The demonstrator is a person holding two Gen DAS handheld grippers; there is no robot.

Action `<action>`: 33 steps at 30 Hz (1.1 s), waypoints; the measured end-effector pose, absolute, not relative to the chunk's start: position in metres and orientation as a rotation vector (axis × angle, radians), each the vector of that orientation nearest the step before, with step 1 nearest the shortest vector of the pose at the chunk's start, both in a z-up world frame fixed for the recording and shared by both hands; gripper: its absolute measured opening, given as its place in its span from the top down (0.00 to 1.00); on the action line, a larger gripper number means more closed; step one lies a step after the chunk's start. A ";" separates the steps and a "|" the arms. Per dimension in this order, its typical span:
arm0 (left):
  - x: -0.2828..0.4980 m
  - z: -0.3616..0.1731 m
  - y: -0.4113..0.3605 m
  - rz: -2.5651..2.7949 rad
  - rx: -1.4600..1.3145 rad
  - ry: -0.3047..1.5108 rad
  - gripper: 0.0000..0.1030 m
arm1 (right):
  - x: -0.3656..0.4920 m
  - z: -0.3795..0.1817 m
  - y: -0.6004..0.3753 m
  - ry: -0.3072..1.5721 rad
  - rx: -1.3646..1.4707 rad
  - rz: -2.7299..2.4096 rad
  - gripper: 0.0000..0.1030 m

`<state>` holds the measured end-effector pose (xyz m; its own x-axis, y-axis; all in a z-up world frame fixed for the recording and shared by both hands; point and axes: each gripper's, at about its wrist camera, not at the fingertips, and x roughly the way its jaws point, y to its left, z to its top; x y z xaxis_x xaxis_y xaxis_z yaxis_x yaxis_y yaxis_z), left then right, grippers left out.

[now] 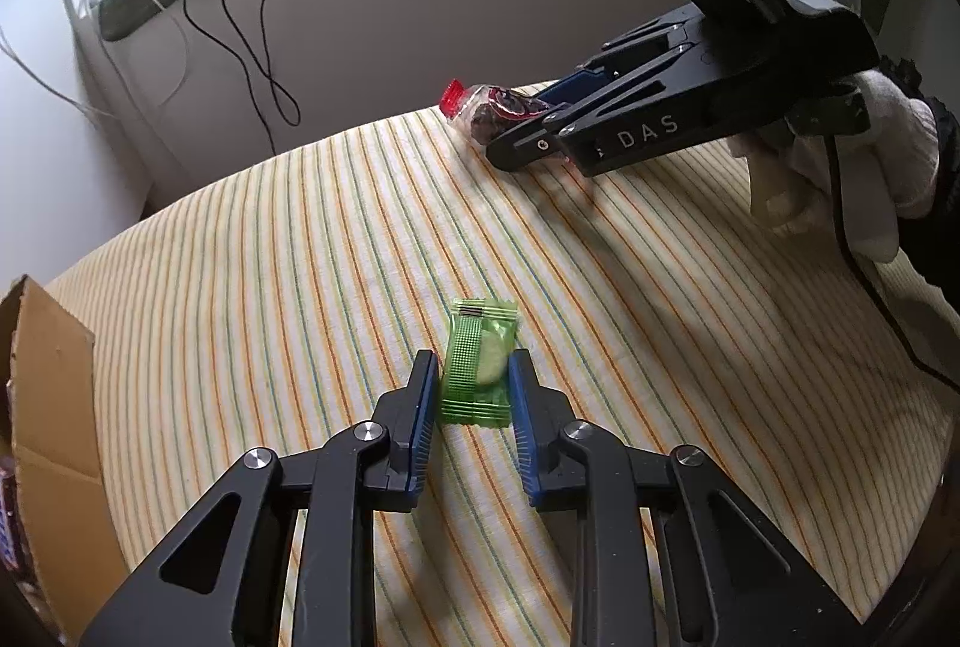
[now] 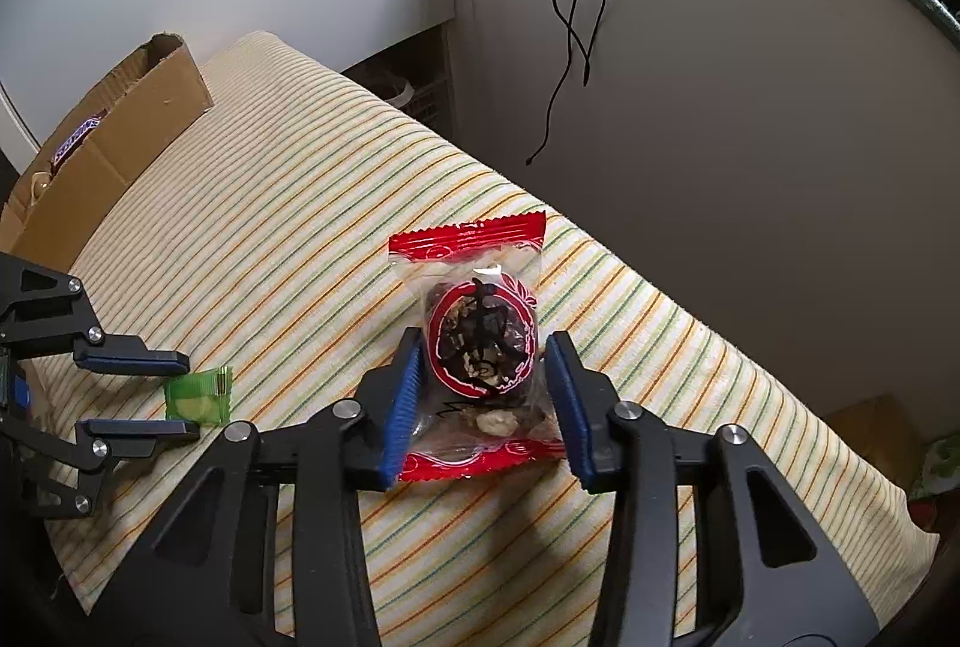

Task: Organize snacks
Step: 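Grasp the green candy with the left tool while the right tool grasps the red chocolate packet, then carry the green candy and red packet into the box and open both tools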

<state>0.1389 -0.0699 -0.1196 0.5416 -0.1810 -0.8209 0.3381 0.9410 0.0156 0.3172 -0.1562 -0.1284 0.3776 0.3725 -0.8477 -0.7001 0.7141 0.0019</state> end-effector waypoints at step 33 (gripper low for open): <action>0.072 -0.057 0.009 -0.174 0.045 0.778 0.79 | 0.241 -0.057 -0.102 0.803 -0.370 0.764 0.67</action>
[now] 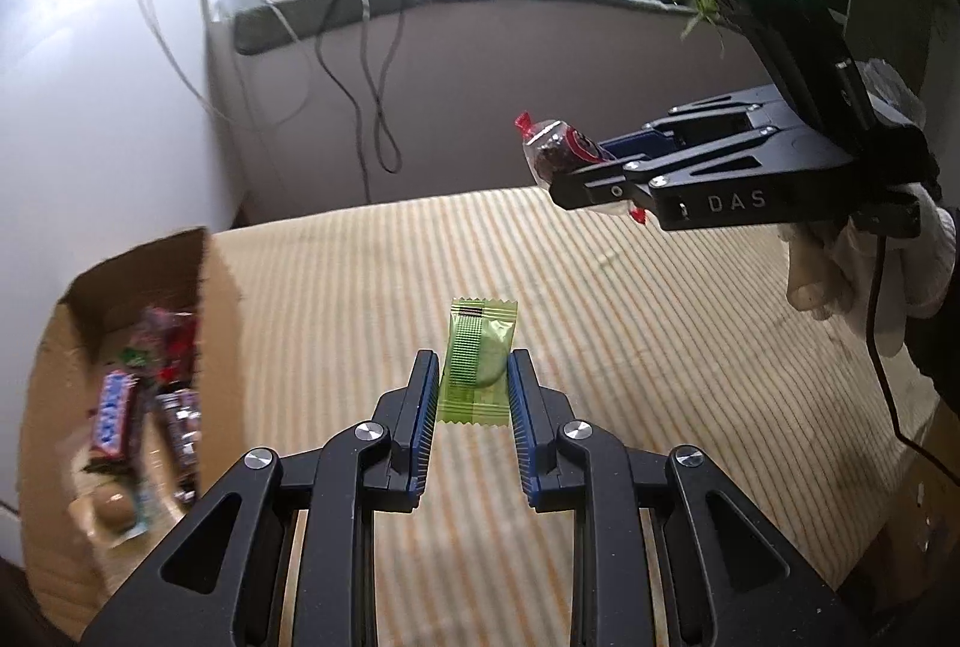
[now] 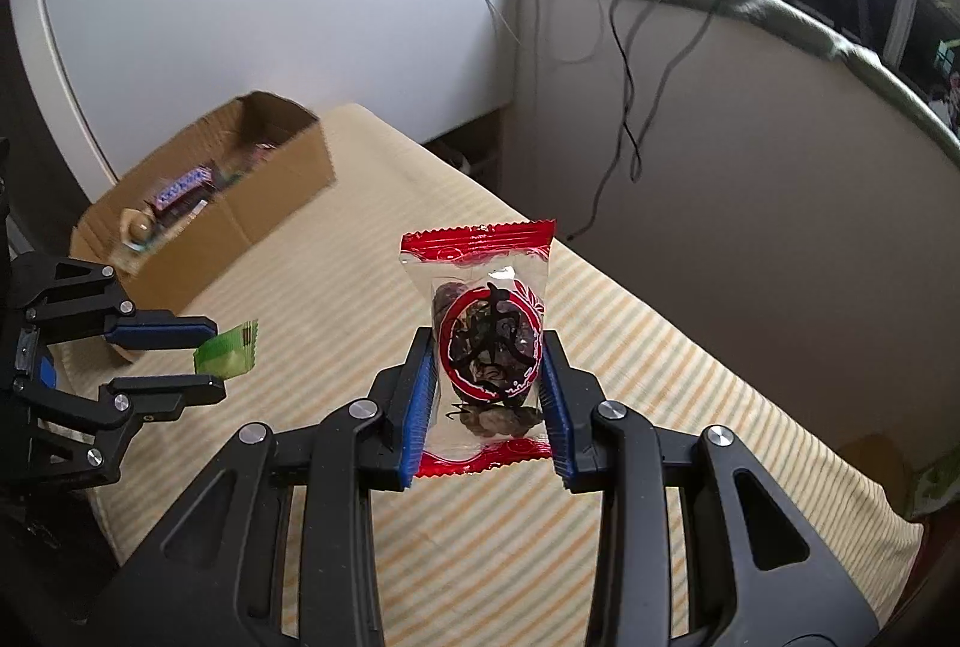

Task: Organize snacks
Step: 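Carry the green candy and red packet into the box and open both tools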

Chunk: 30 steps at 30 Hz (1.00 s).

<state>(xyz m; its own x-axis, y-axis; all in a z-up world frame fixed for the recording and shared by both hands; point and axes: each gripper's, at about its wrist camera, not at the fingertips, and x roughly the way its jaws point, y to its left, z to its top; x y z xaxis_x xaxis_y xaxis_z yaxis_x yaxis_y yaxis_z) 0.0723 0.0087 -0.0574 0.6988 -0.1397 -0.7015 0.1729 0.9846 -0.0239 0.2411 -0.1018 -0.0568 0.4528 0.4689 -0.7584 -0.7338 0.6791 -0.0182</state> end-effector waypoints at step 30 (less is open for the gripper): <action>0.011 -0.030 0.140 0.066 -0.071 0.679 0.79 | 0.194 -0.036 0.067 0.742 -0.432 0.972 0.67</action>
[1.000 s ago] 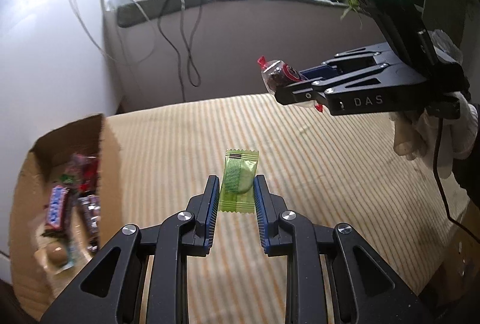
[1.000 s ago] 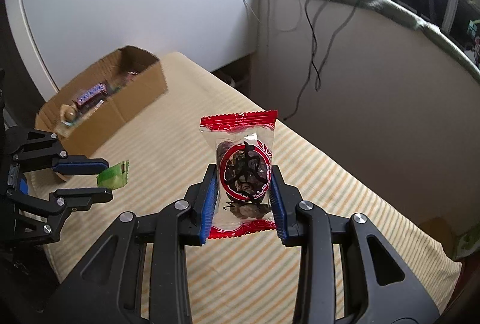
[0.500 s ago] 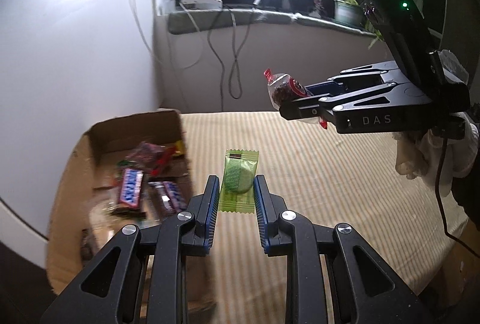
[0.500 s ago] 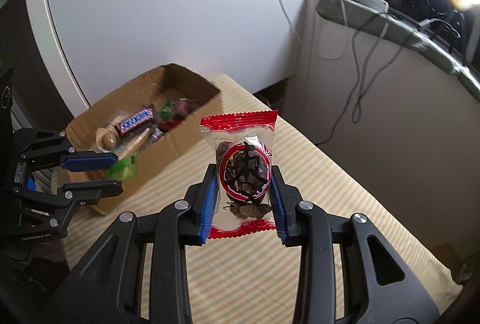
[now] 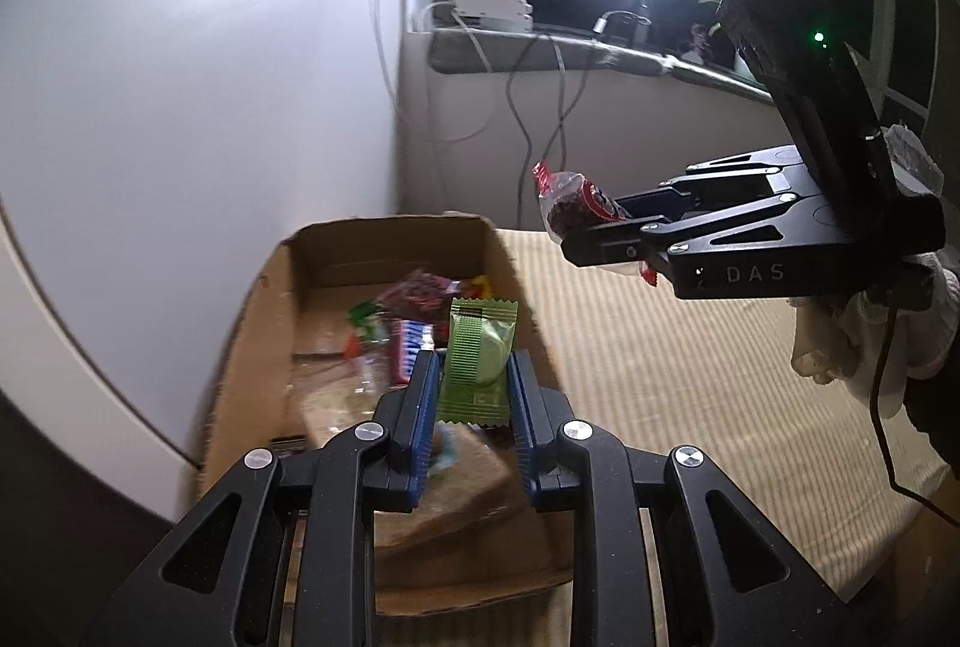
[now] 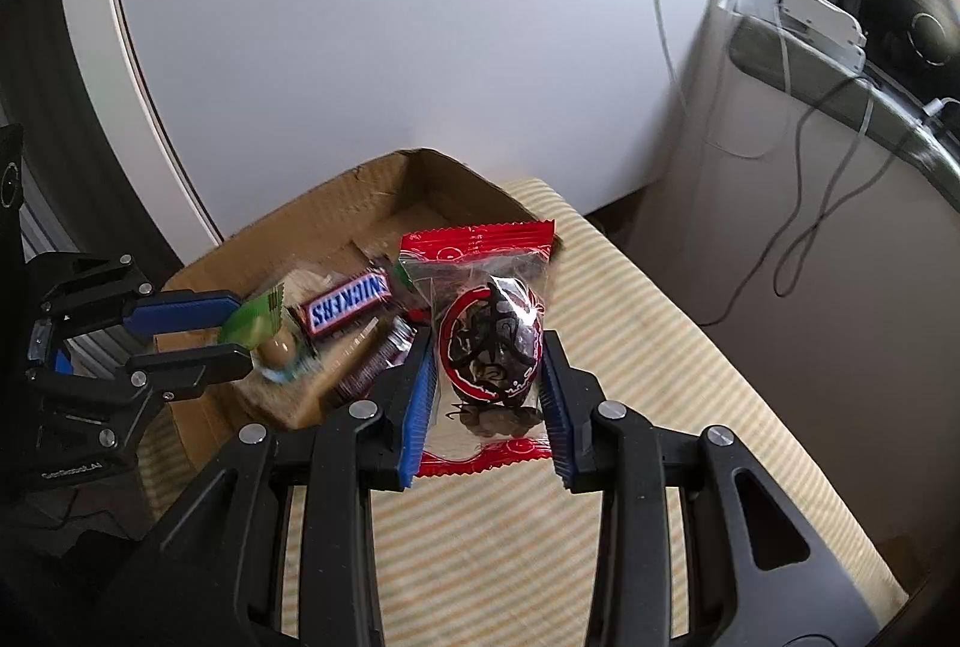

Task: Organize snacks
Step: 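Carry the green candy and red packet into the box and open both tools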

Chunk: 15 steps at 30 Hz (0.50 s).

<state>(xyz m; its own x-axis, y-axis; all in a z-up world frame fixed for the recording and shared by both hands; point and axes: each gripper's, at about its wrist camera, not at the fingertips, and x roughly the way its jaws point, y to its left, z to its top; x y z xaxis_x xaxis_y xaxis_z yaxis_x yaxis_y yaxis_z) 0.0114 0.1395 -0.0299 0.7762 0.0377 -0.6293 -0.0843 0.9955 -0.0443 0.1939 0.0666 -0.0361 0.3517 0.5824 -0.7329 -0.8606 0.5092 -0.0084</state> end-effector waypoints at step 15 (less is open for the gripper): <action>0.010 -0.040 0.167 0.127 -0.105 0.692 0.79 | 0.191 -0.052 0.120 0.775 -0.454 1.025 0.67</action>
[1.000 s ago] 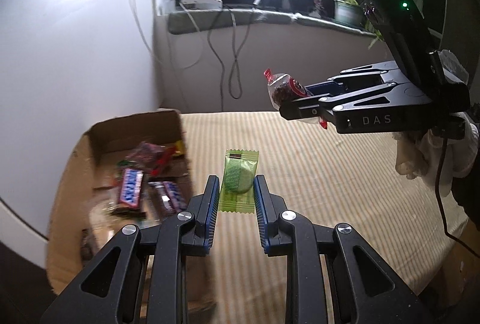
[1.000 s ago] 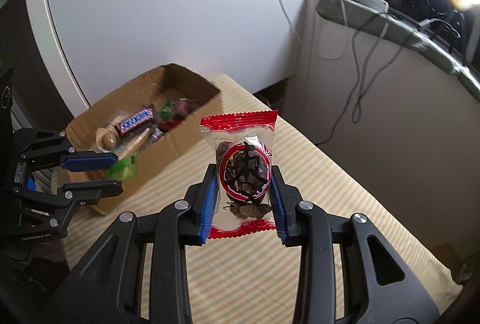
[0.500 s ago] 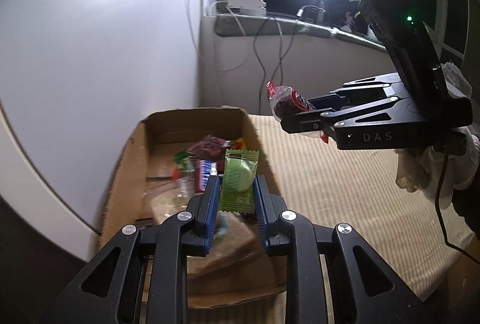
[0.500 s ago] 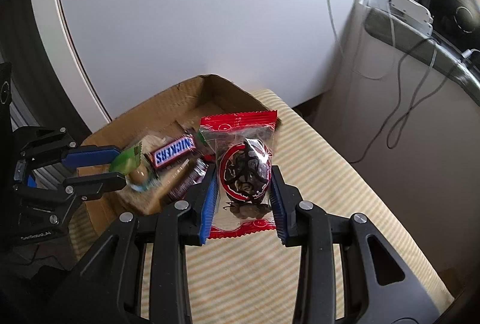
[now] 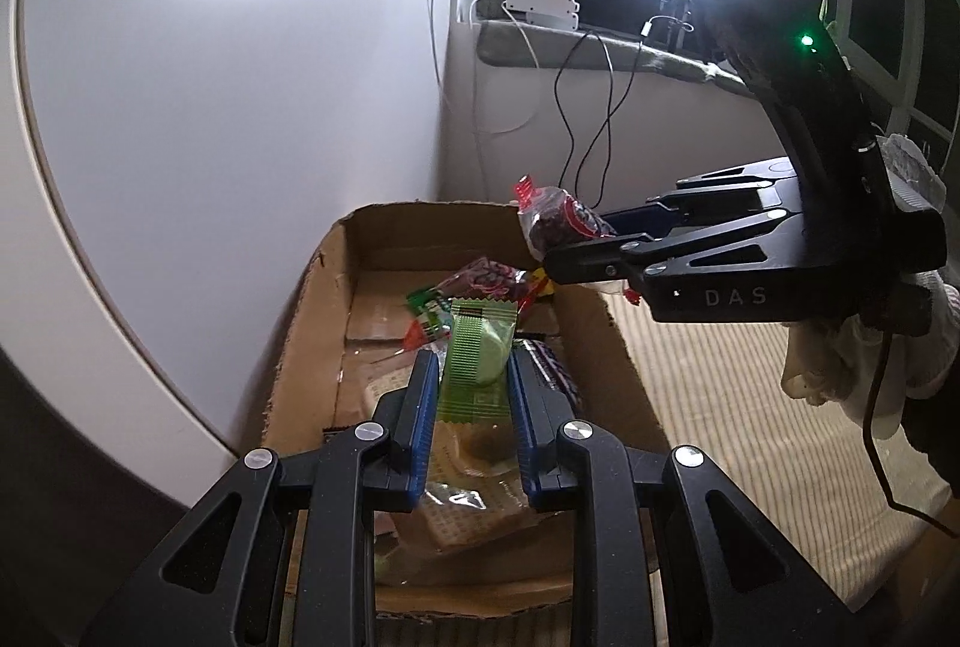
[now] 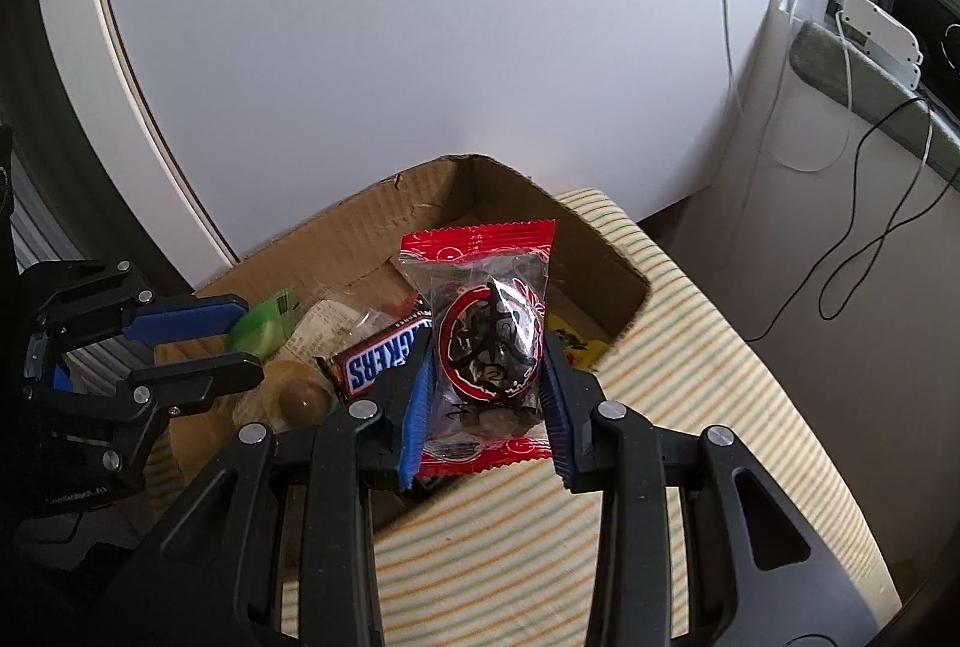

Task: Organize snacks

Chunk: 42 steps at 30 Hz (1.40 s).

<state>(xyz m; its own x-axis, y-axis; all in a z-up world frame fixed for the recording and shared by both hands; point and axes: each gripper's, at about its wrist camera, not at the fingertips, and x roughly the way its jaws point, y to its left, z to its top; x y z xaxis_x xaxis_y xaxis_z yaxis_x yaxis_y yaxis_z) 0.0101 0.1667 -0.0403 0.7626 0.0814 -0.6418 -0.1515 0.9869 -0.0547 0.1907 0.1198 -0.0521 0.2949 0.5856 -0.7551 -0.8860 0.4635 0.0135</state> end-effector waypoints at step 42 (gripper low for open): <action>-0.006 -0.032 0.178 0.247 -0.097 0.671 0.38 | 0.186 -0.047 0.122 0.748 -0.420 0.967 0.19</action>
<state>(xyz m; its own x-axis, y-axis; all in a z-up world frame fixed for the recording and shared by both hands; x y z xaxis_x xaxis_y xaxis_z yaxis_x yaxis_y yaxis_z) -0.0060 0.1780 -0.0323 0.7550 0.1953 -0.6260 -0.2574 0.9663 -0.0090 0.1858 0.1224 -0.0474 0.3514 0.5829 -0.7326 -0.8554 0.5179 0.0017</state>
